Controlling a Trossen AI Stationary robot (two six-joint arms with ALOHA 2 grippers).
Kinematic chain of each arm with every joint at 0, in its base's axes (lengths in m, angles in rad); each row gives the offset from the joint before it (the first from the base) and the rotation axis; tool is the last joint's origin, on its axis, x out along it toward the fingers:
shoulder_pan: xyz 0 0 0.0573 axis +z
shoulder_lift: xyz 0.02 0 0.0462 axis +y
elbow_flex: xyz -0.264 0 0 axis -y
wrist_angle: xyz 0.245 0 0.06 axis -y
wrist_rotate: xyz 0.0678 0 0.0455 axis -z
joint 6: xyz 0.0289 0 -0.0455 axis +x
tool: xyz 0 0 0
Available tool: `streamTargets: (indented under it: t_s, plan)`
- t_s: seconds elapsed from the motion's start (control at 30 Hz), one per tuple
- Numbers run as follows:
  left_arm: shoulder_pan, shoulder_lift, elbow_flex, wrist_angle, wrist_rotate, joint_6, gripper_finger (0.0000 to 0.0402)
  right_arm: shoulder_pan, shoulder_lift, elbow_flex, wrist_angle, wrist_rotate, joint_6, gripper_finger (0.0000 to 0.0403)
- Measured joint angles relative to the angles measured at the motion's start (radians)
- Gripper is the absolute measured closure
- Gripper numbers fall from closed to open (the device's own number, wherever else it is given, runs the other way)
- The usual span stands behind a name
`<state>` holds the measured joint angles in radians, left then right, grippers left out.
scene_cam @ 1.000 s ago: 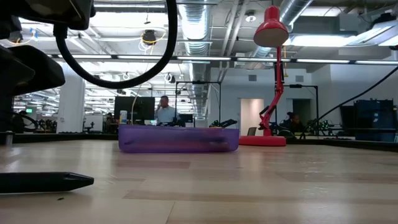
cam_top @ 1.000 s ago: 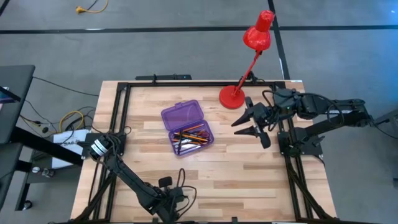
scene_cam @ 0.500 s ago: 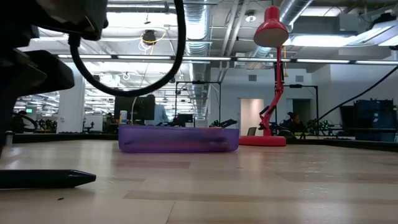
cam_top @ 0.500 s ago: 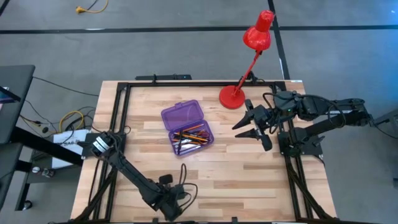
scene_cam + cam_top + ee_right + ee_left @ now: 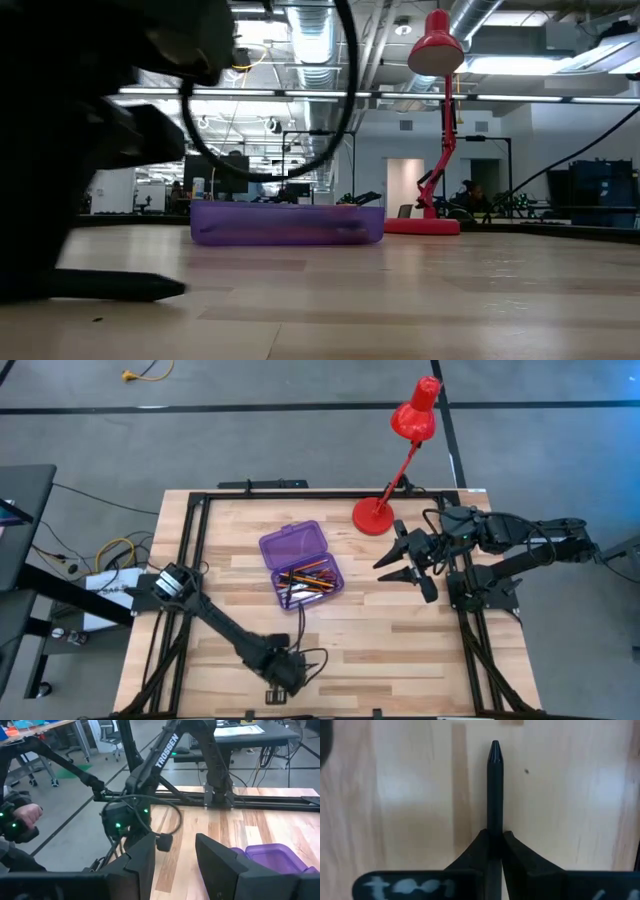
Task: Pick & place school supplies into a supply box
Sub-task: Put the black pen into the purple supply box
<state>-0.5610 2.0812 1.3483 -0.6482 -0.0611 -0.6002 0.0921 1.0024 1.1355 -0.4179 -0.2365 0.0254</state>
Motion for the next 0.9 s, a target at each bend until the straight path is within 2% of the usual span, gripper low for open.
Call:
streamTargets:
  t_s: [0.2,0.43,0.67,0.83,0.9]
  plan:
    - [0.124,-0.031,-0.012,0.068,0.067,0.154,0.0388,0.025,0.000,0.000,0.000,-0.001,0.002,0.0269]
    - [0.280,-0.057,-0.017,0.204,0.201,0.326,0.0390,0.059,0.000,0.000,-0.009,0.000,0.012,0.0269]
    - [0.425,-0.136,-0.015,0.312,0.536,0.384,0.0390,0.080,0.000,0.000,-0.035,0.002,0.035,0.0269]
    - [0.499,-0.196,-0.013,0.342,0.702,0.388,0.0390,0.088,0.000,0.000,-0.039,0.010,0.046,0.0269]
    - [0.517,-0.214,-0.013,0.335,0.730,0.389,0.0390,0.089,0.000,0.000,-0.039,0.011,0.051,0.0269]
